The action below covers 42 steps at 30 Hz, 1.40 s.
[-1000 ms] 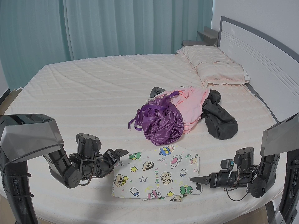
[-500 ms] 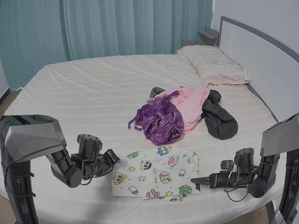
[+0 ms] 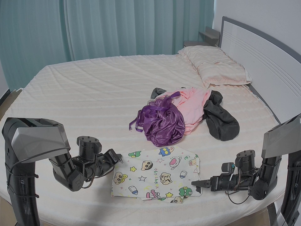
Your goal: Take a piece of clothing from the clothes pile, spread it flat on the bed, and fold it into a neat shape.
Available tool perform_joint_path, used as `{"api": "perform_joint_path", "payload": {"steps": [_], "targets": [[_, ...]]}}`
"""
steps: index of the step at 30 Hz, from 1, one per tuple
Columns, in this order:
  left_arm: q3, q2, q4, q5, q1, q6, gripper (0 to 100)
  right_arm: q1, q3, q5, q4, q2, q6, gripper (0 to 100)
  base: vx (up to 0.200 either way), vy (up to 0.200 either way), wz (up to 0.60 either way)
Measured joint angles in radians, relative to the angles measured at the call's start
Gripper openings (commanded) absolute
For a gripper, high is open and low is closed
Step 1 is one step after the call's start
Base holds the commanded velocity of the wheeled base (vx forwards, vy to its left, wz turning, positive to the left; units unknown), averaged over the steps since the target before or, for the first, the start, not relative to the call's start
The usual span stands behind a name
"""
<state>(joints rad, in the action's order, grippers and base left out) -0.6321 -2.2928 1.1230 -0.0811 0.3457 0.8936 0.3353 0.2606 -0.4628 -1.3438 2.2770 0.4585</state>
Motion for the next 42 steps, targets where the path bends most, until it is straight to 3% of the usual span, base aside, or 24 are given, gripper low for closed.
{"api": "perform_joint_path", "payload": {"steps": [11, 22, 31, 42], "targets": [[0.029, 0.05, 0.006, 0.054, -0.006, 0.014, 100, 0.001, -0.001, 0.0, 0.0, 0.001, 0.0, 100, 0.0, 0.0, 0.0], [0.066, 0.201, 0.006, 0.099, 0.129, 0.204, 100, 0.002, -0.005, 0.0, -0.001, 0.001, -0.002, 100, 0.0, 0.0, 0.0], [0.107, 0.182, -0.004, 0.132, 0.201, 0.229, 100, 0.004, -0.01, 0.0, -0.006, 0.002, -0.003, 100, 0.0, 0.0, 0.0], [0.123, 0.103, -0.002, 0.187, 0.22, 0.23, 100, 0.015, -0.024, 0.003, -0.01, 0.001, -0.006, 100, 0.0, 0.0, 0.0]]}}
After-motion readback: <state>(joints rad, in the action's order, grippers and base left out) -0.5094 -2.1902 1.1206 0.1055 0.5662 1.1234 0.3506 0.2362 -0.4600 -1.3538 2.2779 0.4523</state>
